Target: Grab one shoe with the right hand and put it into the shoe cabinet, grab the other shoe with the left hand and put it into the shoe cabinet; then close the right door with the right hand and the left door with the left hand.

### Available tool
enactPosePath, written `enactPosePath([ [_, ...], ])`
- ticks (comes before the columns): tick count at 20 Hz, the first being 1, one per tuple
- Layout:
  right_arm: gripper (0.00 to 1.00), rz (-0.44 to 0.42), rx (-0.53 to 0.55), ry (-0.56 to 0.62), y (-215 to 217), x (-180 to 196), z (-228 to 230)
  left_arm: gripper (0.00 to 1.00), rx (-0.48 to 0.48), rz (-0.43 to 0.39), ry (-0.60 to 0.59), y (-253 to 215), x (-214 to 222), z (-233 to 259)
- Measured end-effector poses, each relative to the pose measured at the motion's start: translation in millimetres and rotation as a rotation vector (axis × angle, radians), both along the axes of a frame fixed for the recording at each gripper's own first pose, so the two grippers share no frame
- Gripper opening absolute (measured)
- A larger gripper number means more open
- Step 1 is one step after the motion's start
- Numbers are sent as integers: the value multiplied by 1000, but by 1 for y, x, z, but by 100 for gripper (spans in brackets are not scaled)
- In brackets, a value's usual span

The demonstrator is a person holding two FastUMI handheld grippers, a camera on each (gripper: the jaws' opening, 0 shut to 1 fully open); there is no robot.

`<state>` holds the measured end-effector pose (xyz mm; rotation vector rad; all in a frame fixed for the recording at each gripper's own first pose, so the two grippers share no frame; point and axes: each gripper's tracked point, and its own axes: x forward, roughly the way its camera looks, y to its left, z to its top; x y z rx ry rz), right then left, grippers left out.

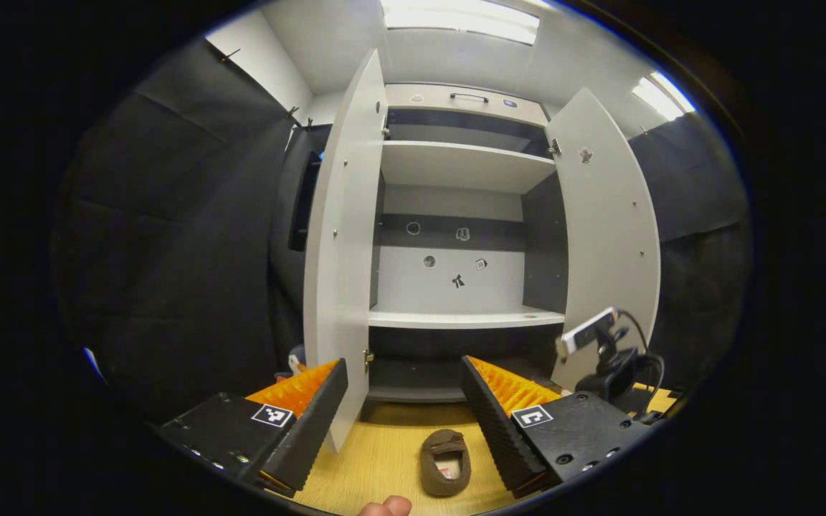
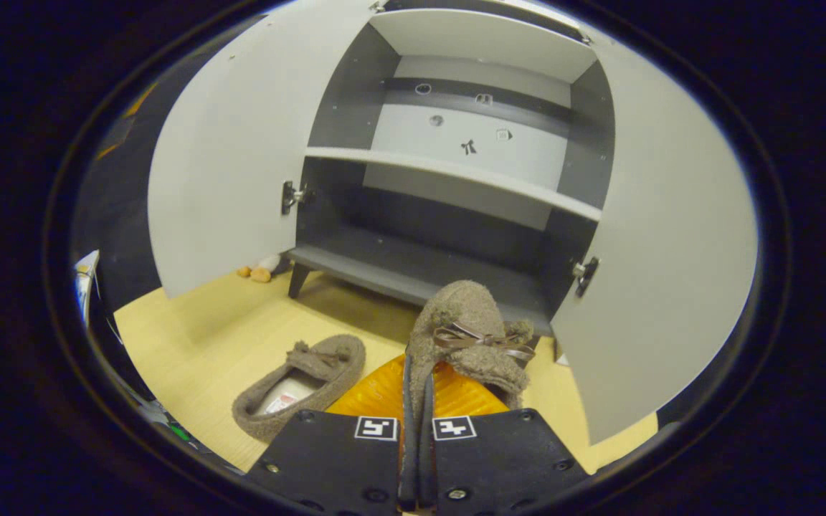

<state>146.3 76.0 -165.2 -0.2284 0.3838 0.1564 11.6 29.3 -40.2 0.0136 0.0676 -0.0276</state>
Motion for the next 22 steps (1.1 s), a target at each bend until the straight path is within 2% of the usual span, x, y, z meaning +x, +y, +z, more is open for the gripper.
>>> enactPosePath([
  [5,5,14,48,-126,4,45,119,95,-5,-25,-14,-10,0,4],
  [10,5,-9,18,-164,0,131,190,95,-1,-31,-23,-11,-1,8],
  [13,5,-38,-11,-127,-2,188,200,95,10,-36,-22,-12,-2,9],
  [16,5,-66,-63,-70,-1,234,190,95,13,-32,-22,-11,-3,9],
  [20,5,-121,-82,21,-4,272,167,95,19,-14,-29,-4,-4,9],
  [22,5,-140,-94,31,-4,285,165,95,21,0,-29,2,-4,8],
])
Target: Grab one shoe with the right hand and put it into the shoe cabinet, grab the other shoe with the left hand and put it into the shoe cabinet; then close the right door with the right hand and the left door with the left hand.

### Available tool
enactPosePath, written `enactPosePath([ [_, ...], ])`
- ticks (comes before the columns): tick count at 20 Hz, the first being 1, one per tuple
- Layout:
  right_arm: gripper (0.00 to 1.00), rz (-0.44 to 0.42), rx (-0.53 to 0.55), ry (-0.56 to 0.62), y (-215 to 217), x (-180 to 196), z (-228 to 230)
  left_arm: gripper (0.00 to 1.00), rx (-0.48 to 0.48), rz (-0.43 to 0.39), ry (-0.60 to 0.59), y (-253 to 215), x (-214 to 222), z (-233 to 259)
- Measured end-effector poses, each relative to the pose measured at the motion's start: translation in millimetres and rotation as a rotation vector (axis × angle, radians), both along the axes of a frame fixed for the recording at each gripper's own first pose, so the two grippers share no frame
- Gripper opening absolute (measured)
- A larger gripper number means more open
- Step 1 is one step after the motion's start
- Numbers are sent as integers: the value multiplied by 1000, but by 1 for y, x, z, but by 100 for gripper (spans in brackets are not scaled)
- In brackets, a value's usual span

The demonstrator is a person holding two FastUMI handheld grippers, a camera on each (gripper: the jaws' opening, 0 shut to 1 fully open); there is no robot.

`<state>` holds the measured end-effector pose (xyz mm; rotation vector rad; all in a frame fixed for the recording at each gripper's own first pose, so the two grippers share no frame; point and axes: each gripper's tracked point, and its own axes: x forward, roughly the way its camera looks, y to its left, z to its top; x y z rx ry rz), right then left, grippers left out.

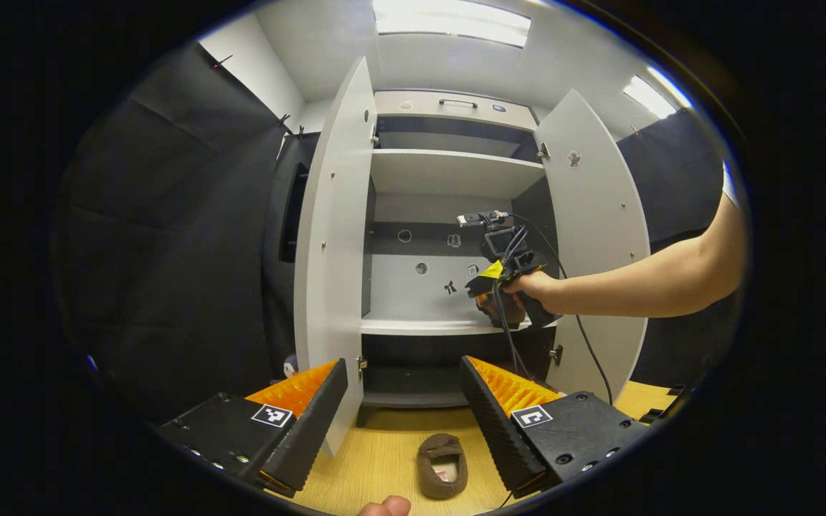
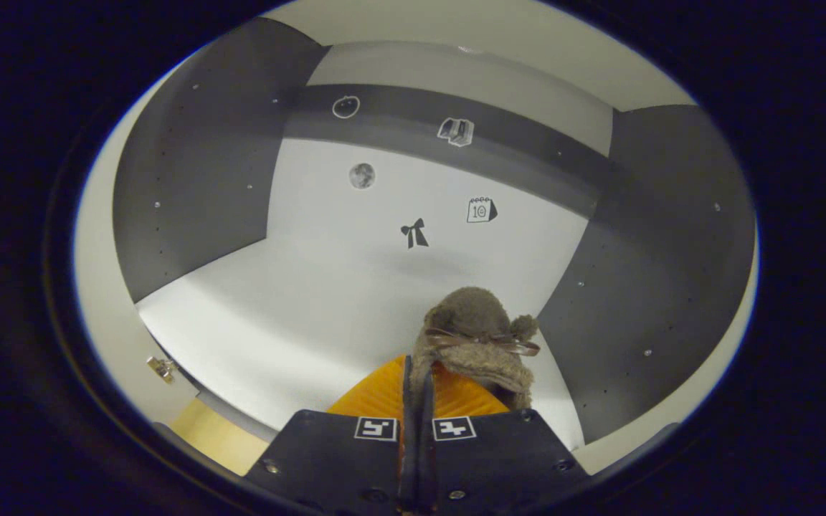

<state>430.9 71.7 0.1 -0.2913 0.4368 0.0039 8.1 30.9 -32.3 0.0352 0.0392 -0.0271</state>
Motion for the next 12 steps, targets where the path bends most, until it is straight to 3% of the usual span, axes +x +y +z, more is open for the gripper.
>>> enactPosePath([
  [3,6,-13,-21,16,3,3,-2,95,-2,14,0,6,2,0],
  [5,13,-11,-4,11,5,5,0,95,-4,21,1,9,1,-2],
  [8,41,-14,12,2,8,-8,9,95,-10,20,3,9,2,-3],
  [12,60,-16,44,-31,3,-32,30,95,-20,8,-6,5,2,0],
])
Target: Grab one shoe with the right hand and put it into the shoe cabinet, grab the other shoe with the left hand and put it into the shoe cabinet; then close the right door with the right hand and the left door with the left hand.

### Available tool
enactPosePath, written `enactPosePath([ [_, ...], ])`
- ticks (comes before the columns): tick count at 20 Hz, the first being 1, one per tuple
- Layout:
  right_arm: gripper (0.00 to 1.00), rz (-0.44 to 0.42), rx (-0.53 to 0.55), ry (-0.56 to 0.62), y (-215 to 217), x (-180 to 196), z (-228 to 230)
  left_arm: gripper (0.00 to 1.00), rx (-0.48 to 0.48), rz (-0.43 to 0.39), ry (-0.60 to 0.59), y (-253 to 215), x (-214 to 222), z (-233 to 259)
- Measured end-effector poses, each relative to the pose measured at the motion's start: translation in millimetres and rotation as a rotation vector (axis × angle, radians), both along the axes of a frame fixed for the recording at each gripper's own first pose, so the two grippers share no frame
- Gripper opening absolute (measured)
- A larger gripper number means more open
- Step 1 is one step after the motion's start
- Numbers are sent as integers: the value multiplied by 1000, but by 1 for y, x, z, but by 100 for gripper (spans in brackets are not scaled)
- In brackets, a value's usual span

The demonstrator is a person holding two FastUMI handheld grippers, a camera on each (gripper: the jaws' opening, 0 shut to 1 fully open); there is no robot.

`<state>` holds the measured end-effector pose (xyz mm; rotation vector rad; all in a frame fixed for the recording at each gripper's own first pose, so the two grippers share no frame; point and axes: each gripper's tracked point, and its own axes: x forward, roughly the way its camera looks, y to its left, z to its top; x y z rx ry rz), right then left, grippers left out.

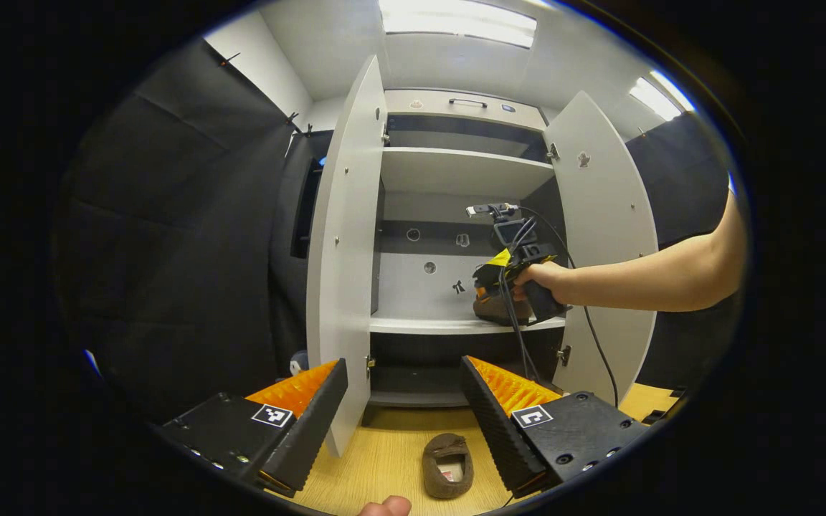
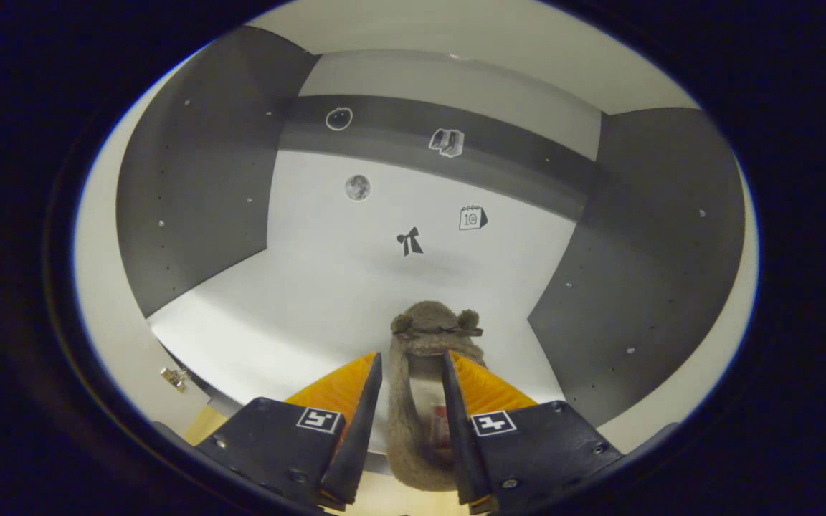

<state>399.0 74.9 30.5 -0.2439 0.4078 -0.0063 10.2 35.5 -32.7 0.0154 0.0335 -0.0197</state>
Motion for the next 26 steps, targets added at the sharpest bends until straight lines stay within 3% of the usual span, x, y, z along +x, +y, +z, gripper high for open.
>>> enactPosePath([
  [1,53,5,1,-17,-1,-7,8,95,-3,-3,-4,-1,0,2],
  [3,55,27,8,-57,-2,-25,26,95,-6,-11,-6,-4,-1,1],
  [4,63,36,14,-79,-2,-37,36,95,-6,-14,-6,-5,-1,1],
  [5,56,49,19,-101,-1,-50,44,95,-6,-16,-7,-6,-1,1],
  [9,66,73,63,-203,-6,-109,62,95,-1,-31,1,-10,0,-3],
  [10,73,81,88,-219,-5,-125,62,95,0,-32,-2,-10,0,-2],
  [11,70,88,109,-232,-5,-142,59,95,-1,-35,-5,-11,1,-1],
  [12,77,90,122,-252,-7,-158,58,95,-3,-38,-6,-12,0,0],
  [13,79,87,129,-286,-11,-173,55,95,-5,-41,-8,-13,-1,1],
  [16,75,60,138,-357,-19,-216,32,95,-2,-42,-1,-16,-2,-1],
  [26,77,-9,180,-398,-42,-322,-32,95,16,-84,43,-37,-12,-19],
])
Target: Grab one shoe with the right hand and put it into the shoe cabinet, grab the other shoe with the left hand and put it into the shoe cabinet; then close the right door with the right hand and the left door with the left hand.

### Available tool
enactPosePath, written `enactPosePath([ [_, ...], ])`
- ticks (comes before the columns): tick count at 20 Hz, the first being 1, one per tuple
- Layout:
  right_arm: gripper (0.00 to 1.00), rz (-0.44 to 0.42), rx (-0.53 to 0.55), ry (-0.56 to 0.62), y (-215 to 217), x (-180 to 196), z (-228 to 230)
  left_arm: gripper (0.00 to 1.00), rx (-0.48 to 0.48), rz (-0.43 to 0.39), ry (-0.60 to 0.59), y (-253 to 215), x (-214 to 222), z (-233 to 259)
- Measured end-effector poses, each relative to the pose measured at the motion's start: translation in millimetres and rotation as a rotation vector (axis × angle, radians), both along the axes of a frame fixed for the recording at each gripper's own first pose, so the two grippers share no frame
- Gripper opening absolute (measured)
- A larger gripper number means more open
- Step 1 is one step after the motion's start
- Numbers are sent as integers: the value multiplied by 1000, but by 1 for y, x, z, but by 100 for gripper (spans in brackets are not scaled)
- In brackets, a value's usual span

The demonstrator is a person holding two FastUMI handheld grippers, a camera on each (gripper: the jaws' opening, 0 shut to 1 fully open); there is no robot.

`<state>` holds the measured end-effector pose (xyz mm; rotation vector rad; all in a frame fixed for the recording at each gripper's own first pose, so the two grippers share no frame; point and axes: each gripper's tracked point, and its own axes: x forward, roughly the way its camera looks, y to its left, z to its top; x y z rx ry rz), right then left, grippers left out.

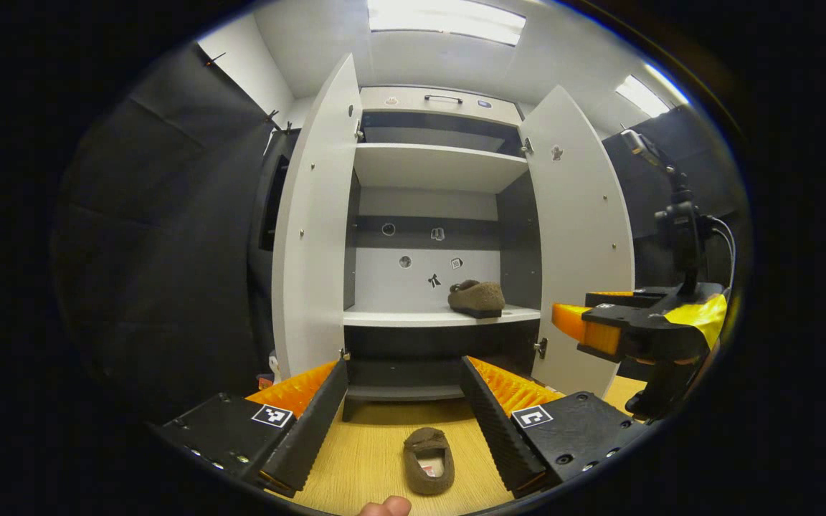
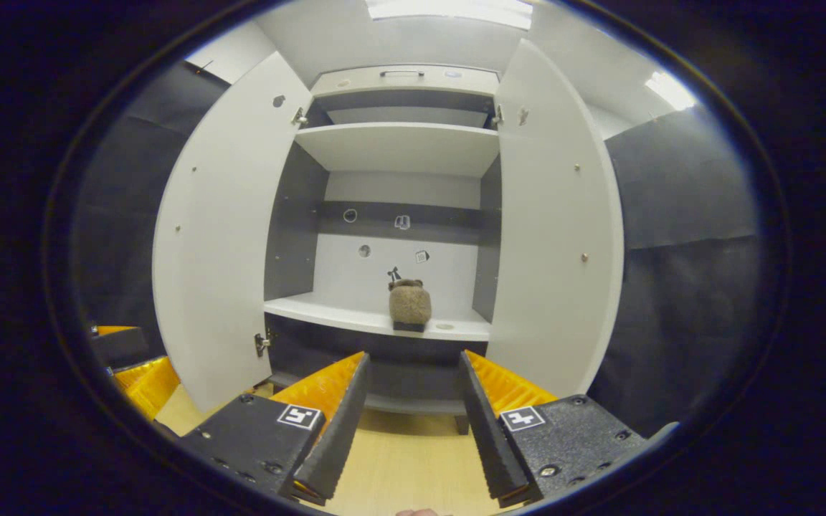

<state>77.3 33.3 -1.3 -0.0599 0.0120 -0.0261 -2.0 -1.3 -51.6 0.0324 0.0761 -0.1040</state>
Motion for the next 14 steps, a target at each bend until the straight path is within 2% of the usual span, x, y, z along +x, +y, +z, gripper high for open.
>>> enactPosePath([
  [3,77,-20,2,25,-10,-17,-26,95,1,-12,19,-6,0,-8],
  [6,87,-32,16,49,-16,-35,-53,95,0,-19,51,-11,0,-20],
  [9,89,-39,46,65,-23,-49,-68,95,7,-35,98,-17,2,-38],
  [14,92,-70,55,105,-40,-59,-84,95,42,-70,320,-22,10,-108],
])
